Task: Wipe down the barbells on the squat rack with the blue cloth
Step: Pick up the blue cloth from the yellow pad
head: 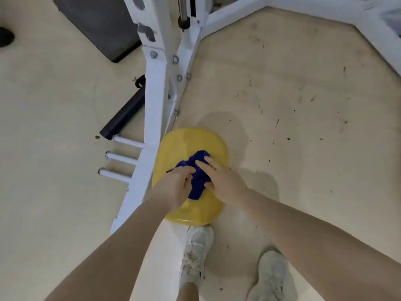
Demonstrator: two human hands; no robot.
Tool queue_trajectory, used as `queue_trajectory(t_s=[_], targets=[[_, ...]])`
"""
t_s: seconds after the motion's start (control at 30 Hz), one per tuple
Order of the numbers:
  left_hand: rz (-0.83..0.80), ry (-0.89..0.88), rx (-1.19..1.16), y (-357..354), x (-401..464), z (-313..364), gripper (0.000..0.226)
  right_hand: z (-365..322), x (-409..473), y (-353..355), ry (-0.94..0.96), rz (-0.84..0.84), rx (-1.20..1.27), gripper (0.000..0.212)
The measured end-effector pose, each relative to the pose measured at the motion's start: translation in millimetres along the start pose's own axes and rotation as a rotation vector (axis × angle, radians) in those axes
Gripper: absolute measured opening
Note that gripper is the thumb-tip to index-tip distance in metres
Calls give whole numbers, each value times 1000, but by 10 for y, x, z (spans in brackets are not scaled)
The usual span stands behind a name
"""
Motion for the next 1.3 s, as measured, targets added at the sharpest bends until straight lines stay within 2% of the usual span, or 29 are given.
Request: queue_trajectory(t_s=[0.07, 0.13, 0.23, 0.27, 0.37, 0.43, 0.5, 0.6, 0.7, 0.77, 0.87, 0.93, 1.0, 1.07, 1.13, 1.2, 1.3], targets=[[88, 10, -93, -4, 79, -232, 34, -68, 184, -166, 33, -25, -138, 64], [154, 35, -175, -41, 135, -433, 35, -135, 313, -280, 57, -33, -176, 57], [221, 127, -411, -37, 138, -456, 34, -224, 316, -224, 43, -63, 22, 39], [226, 118, -416, 14, 104, -364, 33, -236, 258, -120, 34, -62, 95, 35], [117, -24, -292, 209, -52, 19, 39, -222, -65, 421, -26, -29, 304, 28], [-21, -93, -157, 354, -204, 368, 51, -235, -370, 915, -38, -21, 388, 23], [-177, -128, -119, 515, -403, 755, 63, -317, -727, 1461, -31, -54, 431, 23], [-287, -248, -35, 903, -768, 1487, 47, -503, -1312, 2305, -25, -107, 445, 34], [-323, -289, 2, 1384, -1173, 2139, 20, -663, -1892, 3099, -118, -75, 500, 32], [-328, -287, 13, 1668, -1439, 2507, 3, -742, -2247, 3546, -179, -32, 633, 28], [-290, -383, 2, 2022, -1873, 3071, 11, -950, -2729, 4019, -190, -26, 659, 17], [-310, -474, -28, 2154, -2142, 3392, 12, -1101, -2976, 4223, -189, 7, 581, 6], [-335, -513, -8, 2242, -2304, 3582, 5, -1175, -3126, 4387, -215, 86, 384, 7], [-330, -505, 31, 2300, -2401, 3687, 10, -1249, -3236, 4538, -243, 169, 71, 11], [-310, -485, 24, 2349, -2492, 3746, 19, -1393, -3349, 4660, -257, 249, -18, 15], [-301, -483, -3, 2403, -2629, 3765, 25, -1573, -3478, 4718, -280, 341, 70, 12], [-369, -448, -25, 2467, -2859, 3614, 25, -1736, -3657, 4665, -340, 422, 397, 14]])
Point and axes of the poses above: each hand's wrist, its own x-axis towards the middle knuckle, its own y-axis out of the back of the hand, z = x × y, the point moved 5 cm from there along x, towards the middle knuckle, and after that the axes turned 9 degrees about -x, right-handed, at the moved point
